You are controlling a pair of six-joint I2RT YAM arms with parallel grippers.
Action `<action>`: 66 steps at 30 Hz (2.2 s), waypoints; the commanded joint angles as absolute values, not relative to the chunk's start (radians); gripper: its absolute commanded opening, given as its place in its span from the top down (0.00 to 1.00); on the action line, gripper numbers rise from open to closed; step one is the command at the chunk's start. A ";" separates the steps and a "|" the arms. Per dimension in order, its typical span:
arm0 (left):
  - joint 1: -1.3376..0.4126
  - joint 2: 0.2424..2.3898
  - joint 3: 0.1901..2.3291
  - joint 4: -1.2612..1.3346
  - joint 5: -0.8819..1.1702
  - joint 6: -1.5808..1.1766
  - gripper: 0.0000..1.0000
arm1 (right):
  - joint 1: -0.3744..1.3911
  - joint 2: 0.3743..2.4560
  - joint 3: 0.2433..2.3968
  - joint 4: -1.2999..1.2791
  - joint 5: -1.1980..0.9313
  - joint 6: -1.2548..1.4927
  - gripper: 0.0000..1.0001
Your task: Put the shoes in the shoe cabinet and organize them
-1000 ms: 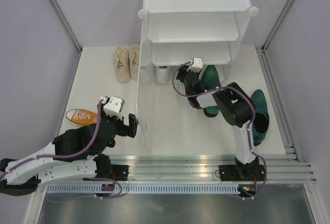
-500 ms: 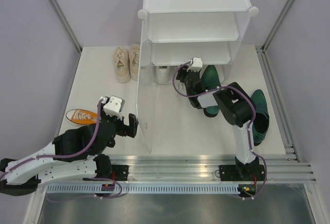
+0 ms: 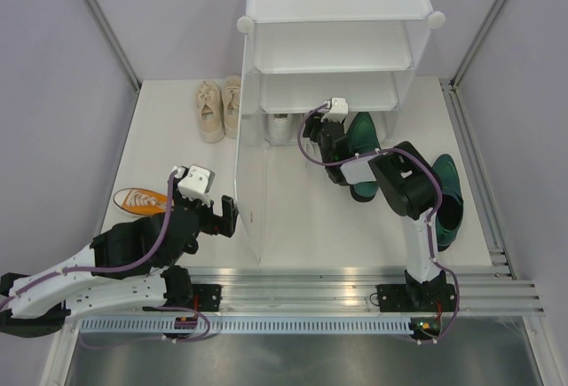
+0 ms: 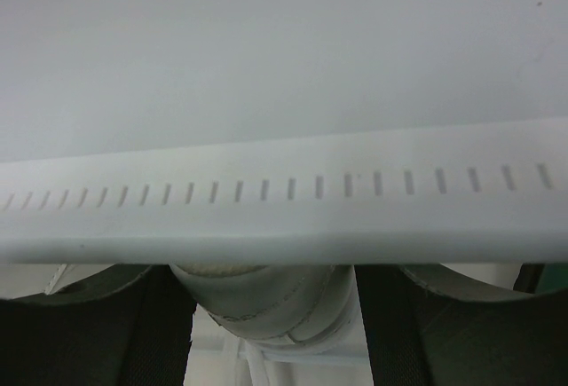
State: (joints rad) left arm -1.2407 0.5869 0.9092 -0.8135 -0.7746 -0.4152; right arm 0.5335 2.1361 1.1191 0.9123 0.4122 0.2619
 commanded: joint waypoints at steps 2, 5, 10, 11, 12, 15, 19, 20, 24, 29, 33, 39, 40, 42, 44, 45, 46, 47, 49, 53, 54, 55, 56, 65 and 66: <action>-1.236 0.586 0.910 -0.787 -0.761 -0.380 0.00 | 0.561 2.082 1.177 0.919 0.284 0.330 0.94; -1.236 0.586 0.910 -0.785 -0.758 -0.380 0.00 | 0.569 2.086 1.183 0.911 0.297 0.342 0.88; -1.236 0.583 0.911 -0.787 -0.755 -0.382 0.00 | 0.586 2.098 1.216 0.871 0.324 0.365 0.85; -1.236 0.581 0.911 -0.787 -0.753 -0.382 0.00 | 0.587 2.102 1.224 0.864 0.331 0.367 0.85; -1.236 0.580 0.910 -0.787 -0.753 -0.382 0.00 | 0.595 2.103 1.232 0.855 0.353 0.365 0.85; -1.236 0.577 0.911 -0.787 -0.752 -0.382 0.01 | 0.610 2.105 1.255 0.824 0.399 0.367 0.84; -1.236 0.575 0.911 -0.787 -0.747 -0.382 0.00 | 0.623 2.106 1.279 0.790 0.428 0.371 0.83; -1.236 0.574 0.911 -0.785 -0.746 -0.382 0.00 | 0.624 2.109 1.281 0.788 0.431 0.373 0.83; -1.236 0.574 0.911 -0.785 -0.744 -0.382 0.01 | 0.630 2.114 1.285 0.784 0.440 0.383 0.82; -1.236 0.574 0.911 -0.785 -0.742 -0.382 0.00 | 0.632 2.123 1.295 0.772 0.442 0.393 0.77; -1.236 0.572 0.911 -0.787 -0.744 -0.382 0.00 | 0.634 2.105 1.284 0.753 0.443 0.380 0.45; -1.236 0.569 0.911 -0.785 -0.749 -0.380 0.00 | 0.632 2.034 1.247 0.729 0.449 0.361 0.20; -1.236 0.565 0.911 -0.785 -0.750 -0.382 0.00 | 0.632 2.026 1.244 0.712 0.451 0.364 0.19; -1.236 0.558 0.910 -0.787 -0.755 -0.382 0.00 | 0.632 2.002 1.235 0.704 0.453 0.365 0.17; -1.236 0.552 0.908 -0.785 -0.759 -0.383 0.00 | 0.632 1.977 1.217 0.698 0.451 0.373 0.15; -1.236 0.552 0.908 -0.787 -0.761 -0.383 0.00 | 0.630 1.971 1.213 0.695 0.451 0.374 0.14; -1.236 0.551 0.908 -0.787 -0.762 -0.383 0.00 | 0.630 1.962 1.206 0.683 0.449 0.376 0.14; -1.236 0.554 0.907 -0.787 -0.767 -0.383 0.00 | 0.630 1.947 1.204 0.675 0.448 0.377 0.13; -1.236 0.552 0.905 -0.788 -0.769 -0.382 0.00 | 0.632 1.928 1.190 0.646 0.449 0.379 0.12; -1.236 0.554 0.904 -0.787 -0.775 -0.383 0.00 | 0.630 1.835 1.111 0.627 0.460 0.390 0.12; -1.236 0.555 0.904 -0.787 -0.775 -0.383 0.00 | 0.630 1.813 1.064 0.614 0.463 0.397 0.12; -1.236 0.555 0.904 -0.787 -0.776 -0.383 0.00 | 0.630 1.790 1.037 0.612 0.465 0.399 0.12; -1.236 0.555 0.904 -0.785 -0.778 -0.383 0.00 | 0.630 1.740 1.008 0.612 0.468 0.400 0.12; -1.236 0.561 0.902 -0.787 -0.784 -0.383 0.00 | 0.621 1.338 0.710 0.390 0.564 0.460 0.18; -1.236 0.563 0.902 -0.787 -0.784 -0.383 0.00 | 0.618 1.260 0.675 0.324 0.607 0.480 0.19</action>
